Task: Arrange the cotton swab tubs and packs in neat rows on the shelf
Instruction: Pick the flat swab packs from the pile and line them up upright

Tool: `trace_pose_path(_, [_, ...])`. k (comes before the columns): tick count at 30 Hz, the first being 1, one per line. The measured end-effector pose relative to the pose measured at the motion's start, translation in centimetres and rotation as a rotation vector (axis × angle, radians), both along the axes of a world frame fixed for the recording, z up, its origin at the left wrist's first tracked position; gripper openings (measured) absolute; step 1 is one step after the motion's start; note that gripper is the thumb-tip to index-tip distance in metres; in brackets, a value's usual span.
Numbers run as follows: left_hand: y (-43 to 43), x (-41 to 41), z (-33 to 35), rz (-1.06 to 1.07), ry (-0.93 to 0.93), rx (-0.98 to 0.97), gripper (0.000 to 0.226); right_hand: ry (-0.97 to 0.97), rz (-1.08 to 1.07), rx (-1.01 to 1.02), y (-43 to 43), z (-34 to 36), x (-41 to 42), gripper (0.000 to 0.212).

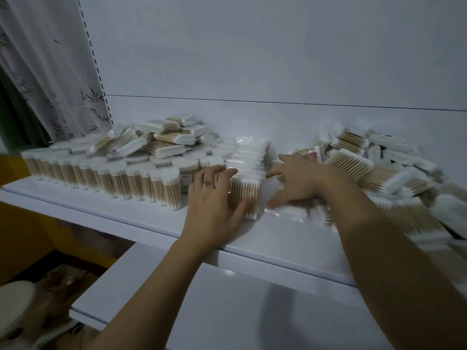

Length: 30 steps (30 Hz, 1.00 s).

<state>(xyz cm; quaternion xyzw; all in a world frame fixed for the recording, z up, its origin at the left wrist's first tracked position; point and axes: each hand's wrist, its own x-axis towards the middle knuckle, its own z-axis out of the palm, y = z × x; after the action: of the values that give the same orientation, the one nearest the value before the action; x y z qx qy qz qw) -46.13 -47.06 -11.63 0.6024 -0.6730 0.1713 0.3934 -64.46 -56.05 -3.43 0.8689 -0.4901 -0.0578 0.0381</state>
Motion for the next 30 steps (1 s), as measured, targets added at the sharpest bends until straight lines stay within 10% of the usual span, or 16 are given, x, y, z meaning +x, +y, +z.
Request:
trace_pose_path(17, [-0.8, -0.3, 3.0, -0.07, -0.001, -0.069, 0.04, -0.217, -0.128, -0.304, -1.2, 1.5, -1.5, 0.047])
trace_pose_path(30, [-10.2, -0.9, 11.4, -0.128, -0.194, 0.584, 0.057, -0.115, -0.165, -0.068, -5.7, 6.2, 2.0, 0.049])
